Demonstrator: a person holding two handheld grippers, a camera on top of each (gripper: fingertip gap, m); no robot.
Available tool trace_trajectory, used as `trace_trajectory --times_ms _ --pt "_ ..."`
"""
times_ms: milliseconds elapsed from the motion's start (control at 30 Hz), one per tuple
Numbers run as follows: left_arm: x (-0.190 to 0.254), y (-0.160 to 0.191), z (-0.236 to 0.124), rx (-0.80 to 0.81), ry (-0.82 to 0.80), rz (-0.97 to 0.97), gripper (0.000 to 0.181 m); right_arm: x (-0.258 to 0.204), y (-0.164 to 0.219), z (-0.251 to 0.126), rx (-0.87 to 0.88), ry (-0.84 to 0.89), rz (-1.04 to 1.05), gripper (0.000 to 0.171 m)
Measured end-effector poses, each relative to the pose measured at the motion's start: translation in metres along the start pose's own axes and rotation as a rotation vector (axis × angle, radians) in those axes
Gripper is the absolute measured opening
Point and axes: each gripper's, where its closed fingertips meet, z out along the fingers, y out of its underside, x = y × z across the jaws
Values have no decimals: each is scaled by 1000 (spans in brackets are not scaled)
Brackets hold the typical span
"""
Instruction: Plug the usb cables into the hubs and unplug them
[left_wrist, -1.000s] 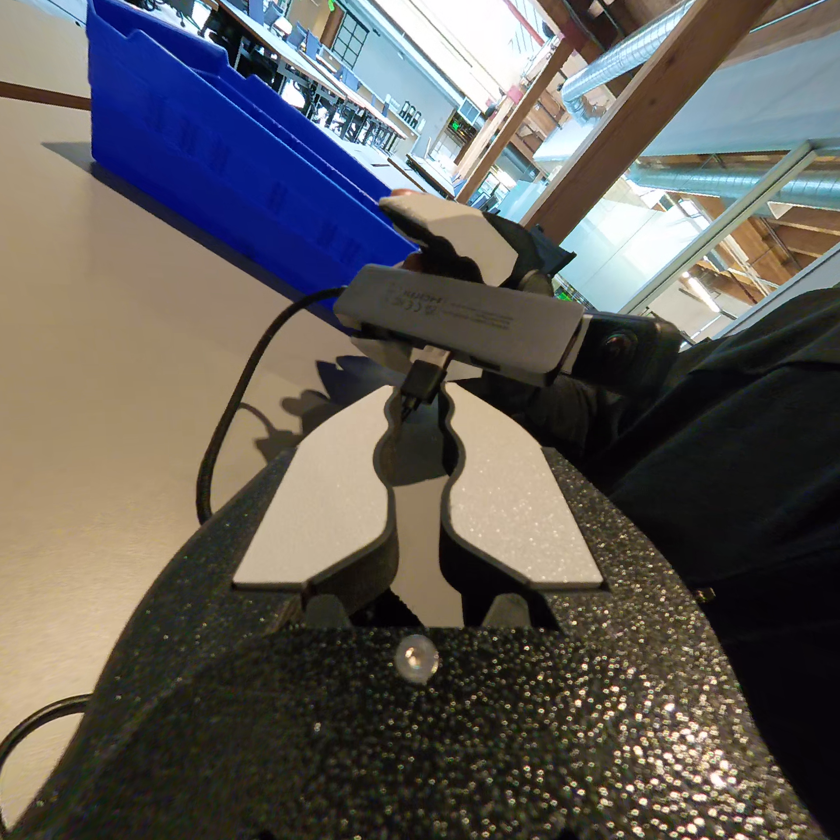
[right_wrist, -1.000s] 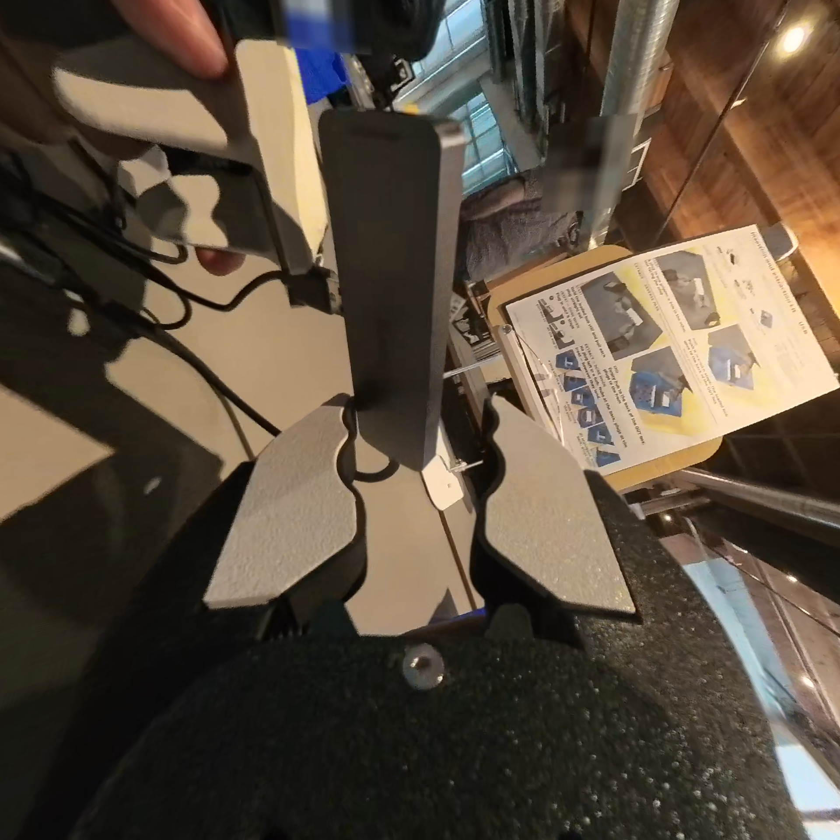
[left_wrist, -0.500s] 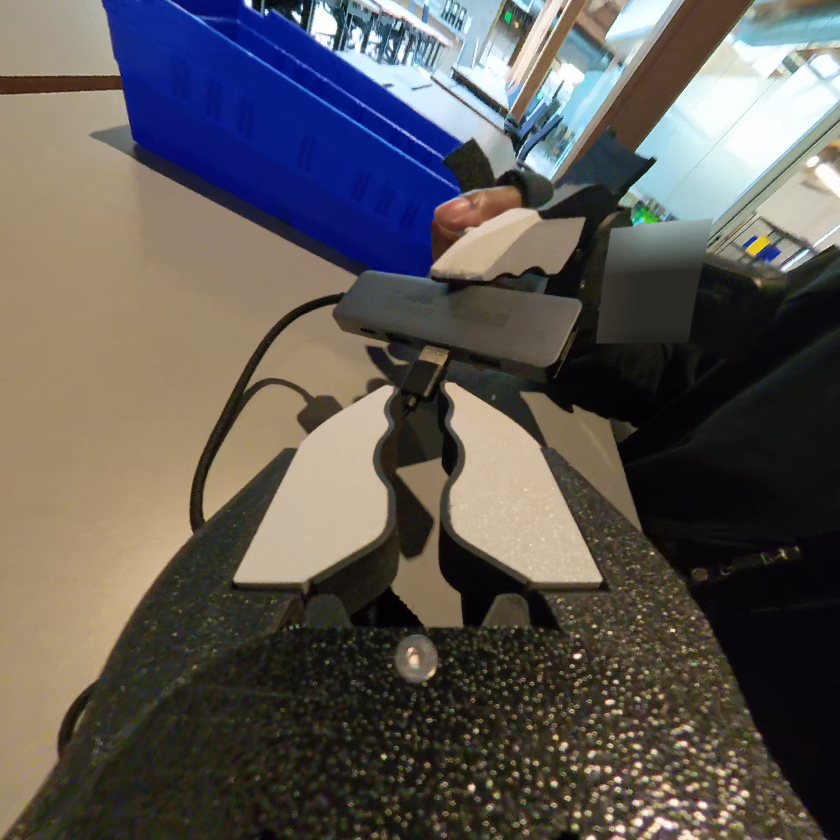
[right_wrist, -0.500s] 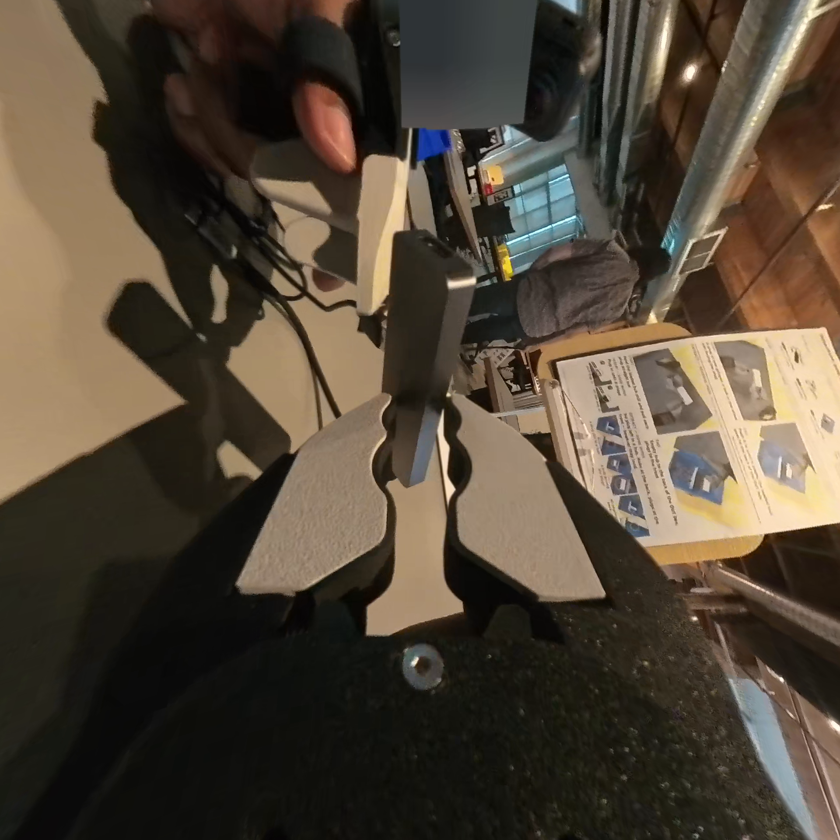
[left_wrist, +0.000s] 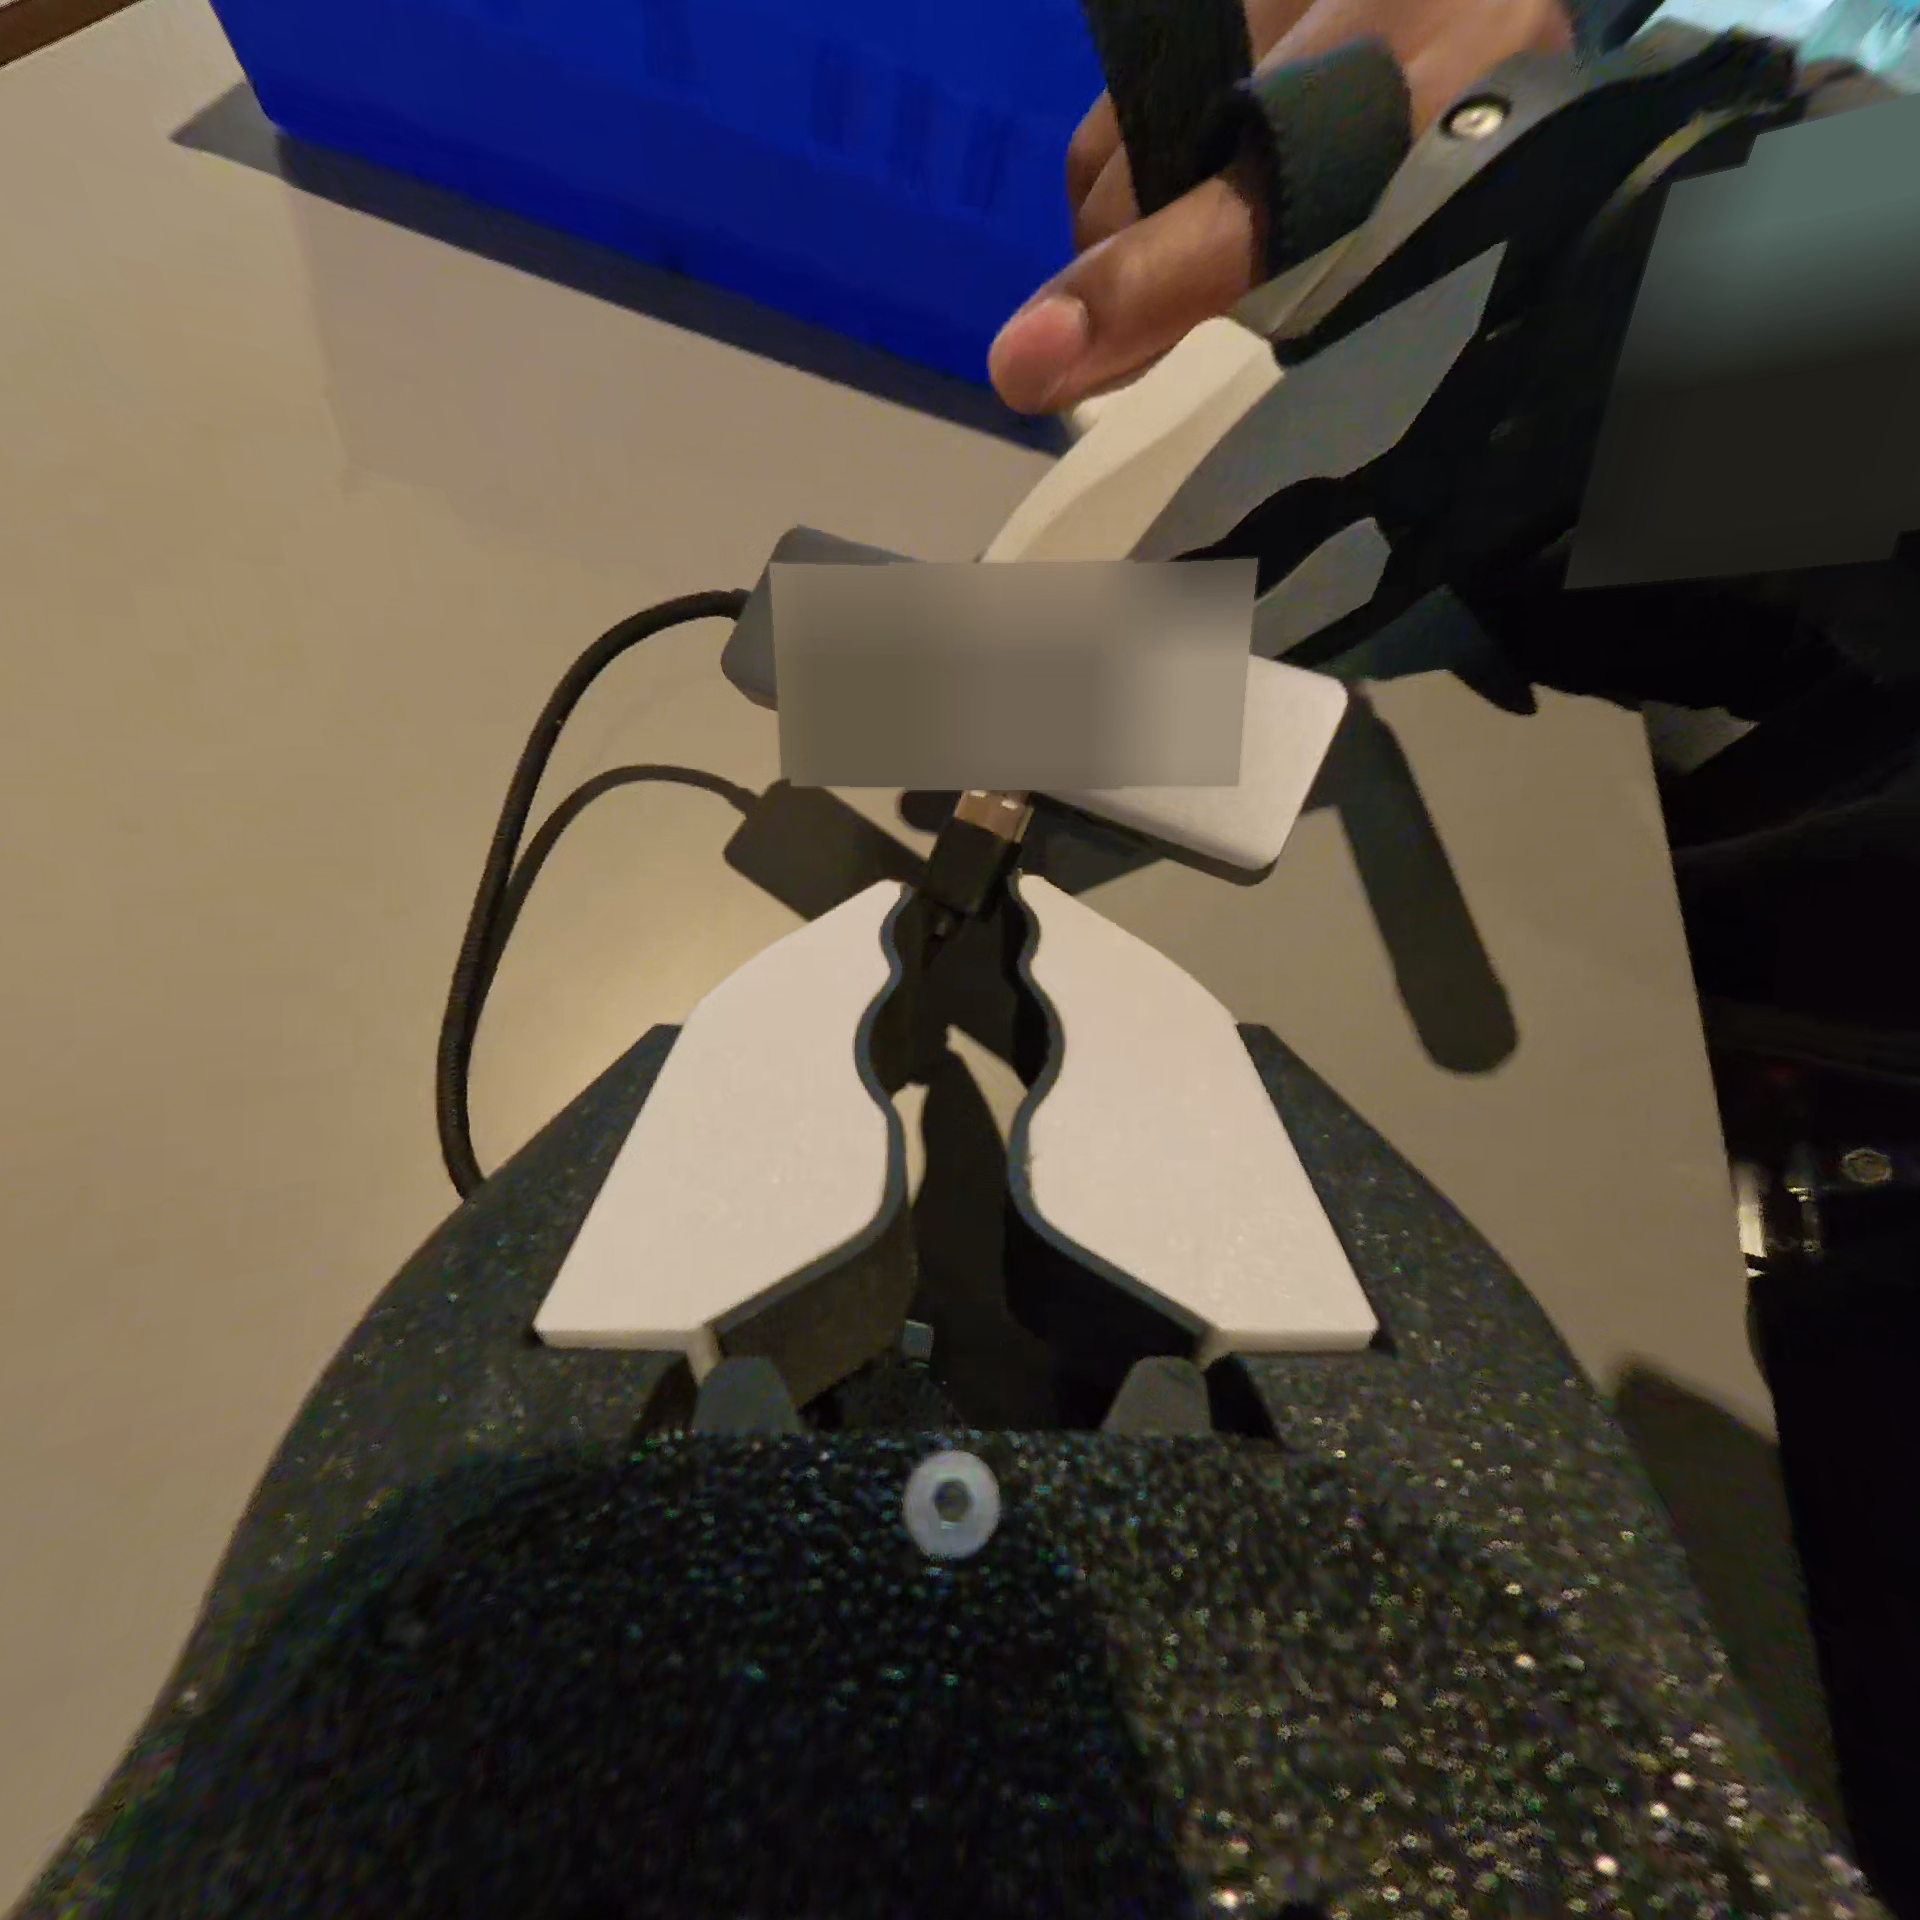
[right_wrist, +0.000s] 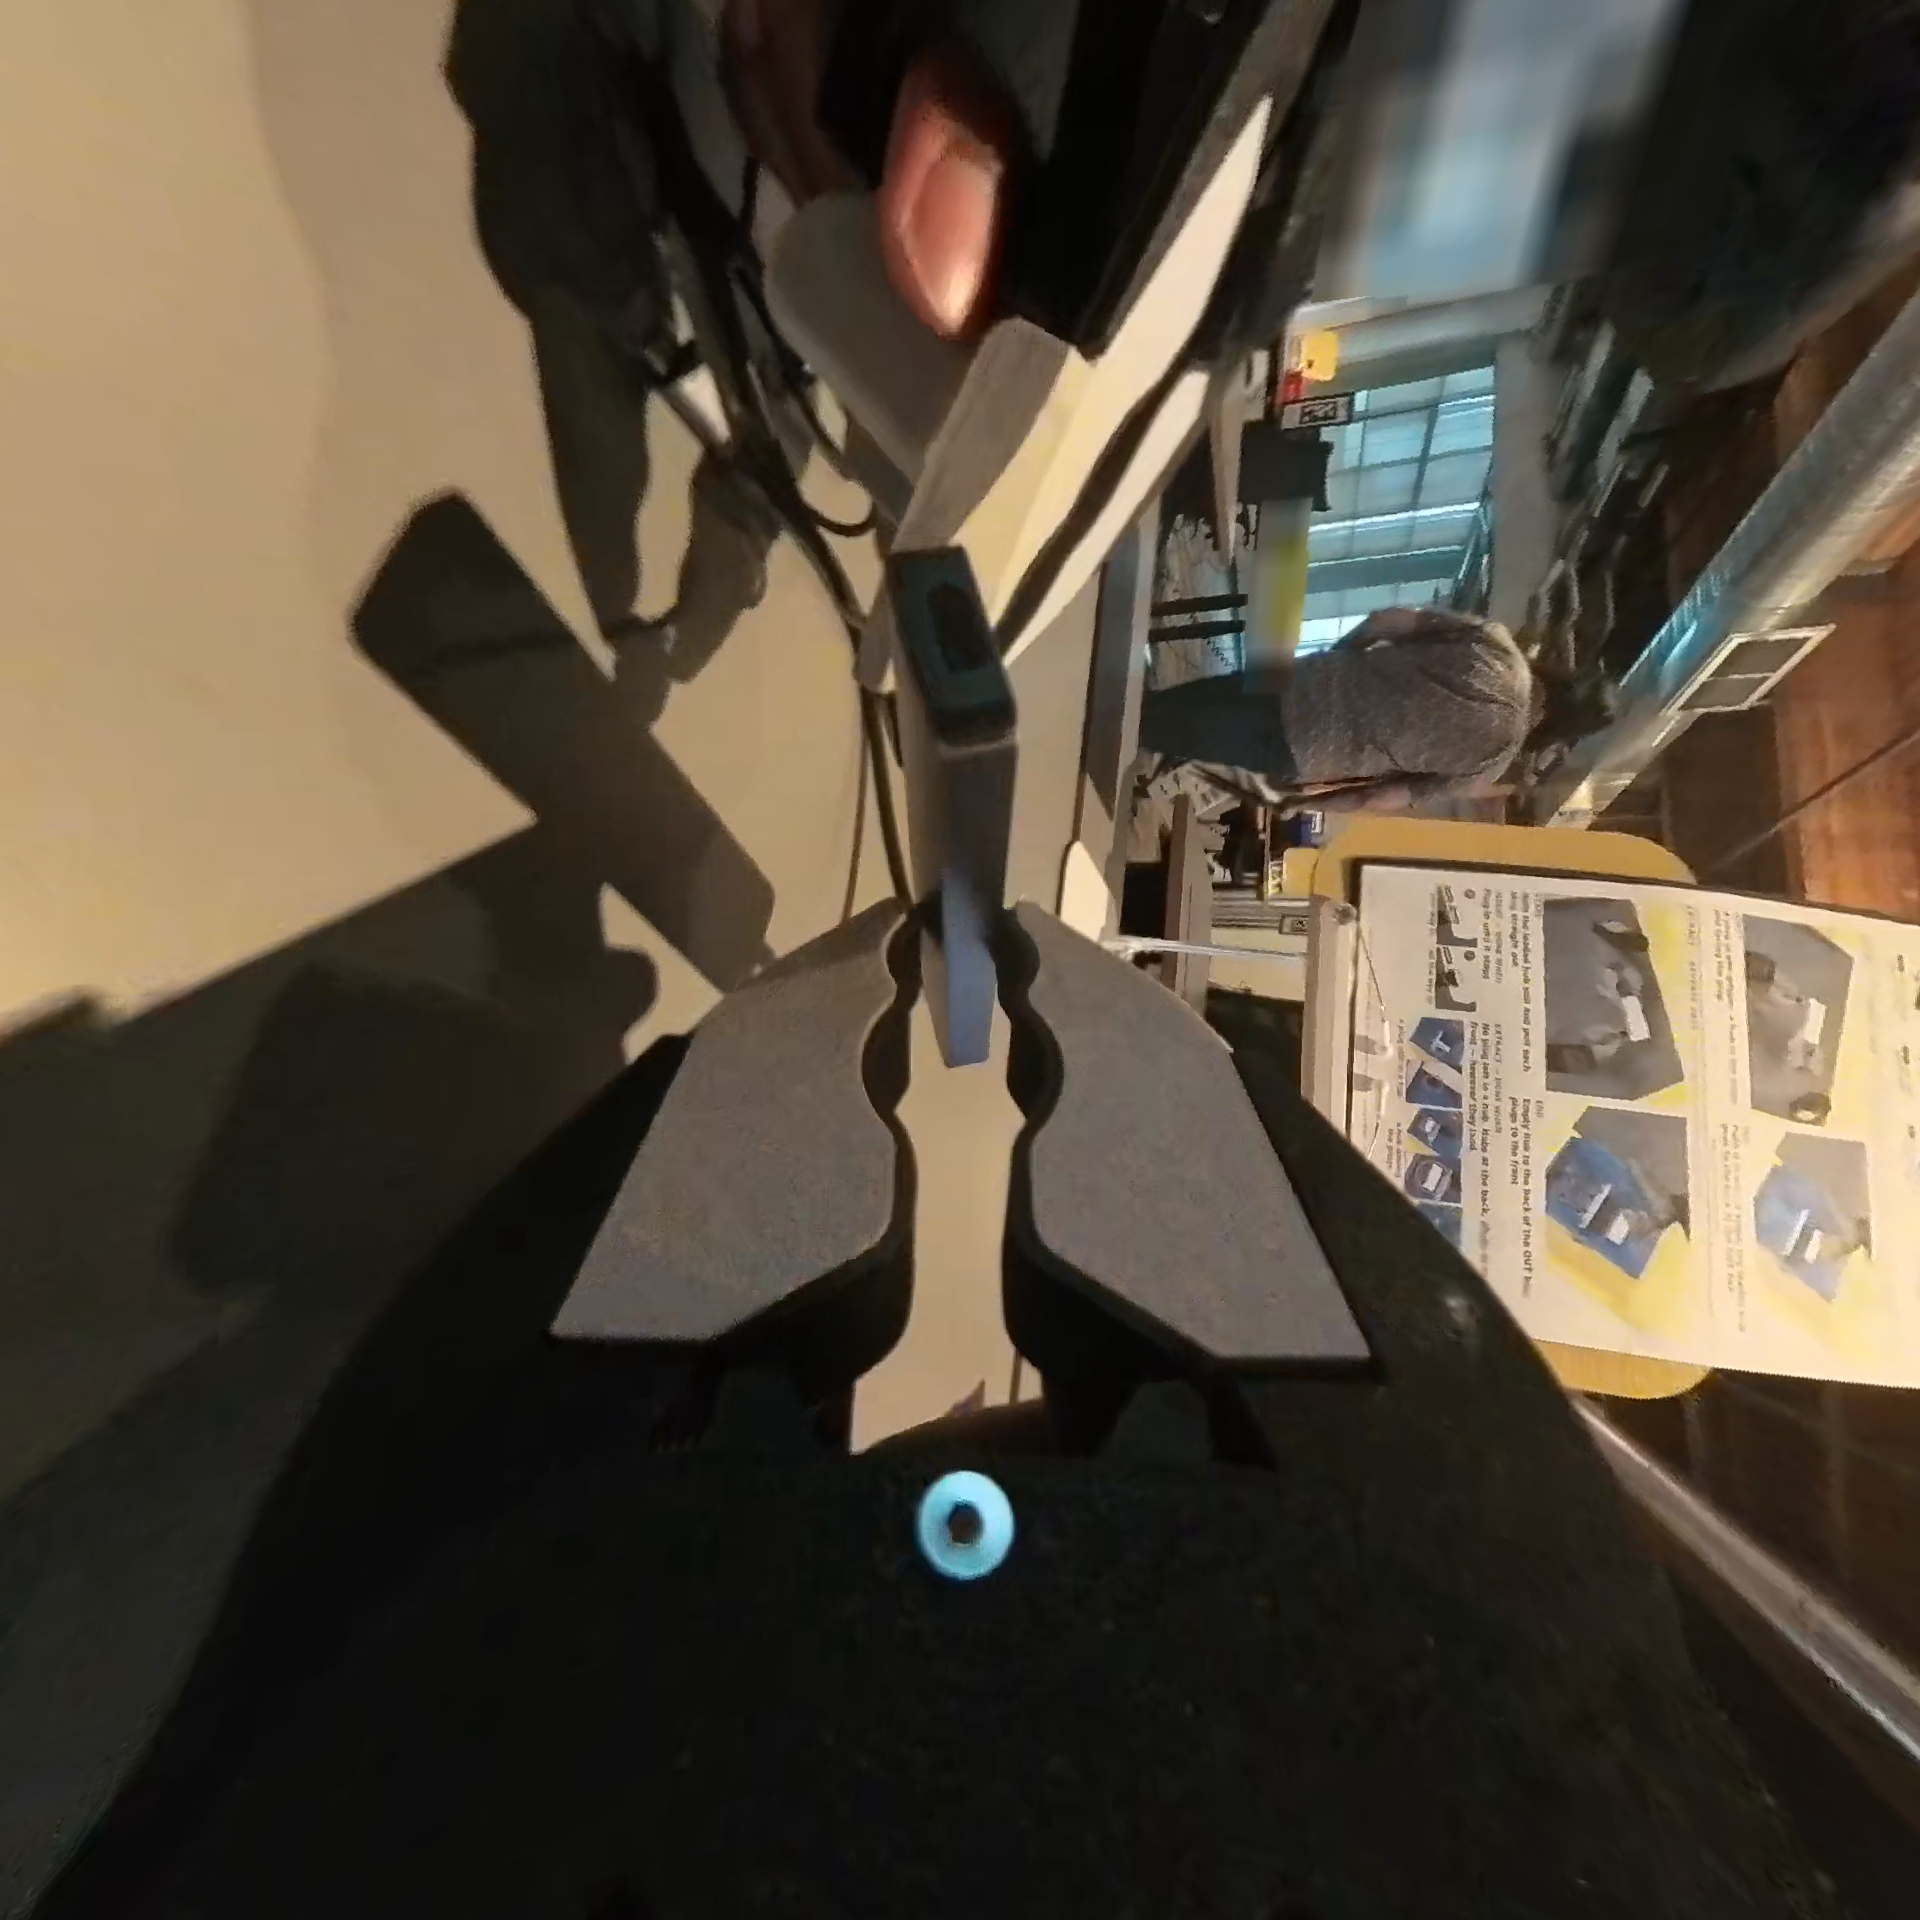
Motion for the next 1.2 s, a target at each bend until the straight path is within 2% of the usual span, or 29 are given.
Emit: trace_trajectory --times_ms 300,500,867,1200 --pt "-5 17 4 -195 -175 118 13 -21 2 10 -84 -78 -144 11" --pt "-9 28 8 -288 -256 131 14 -32 4 16 -144 -118 -221 11" --pt "-10 20 8 -182 -184 23 14 -29 3 22 -147 -64 -148 11" --pt "-16 8 5 -92 -196 39 14 -20 8 24 -137 -9 -65 11"
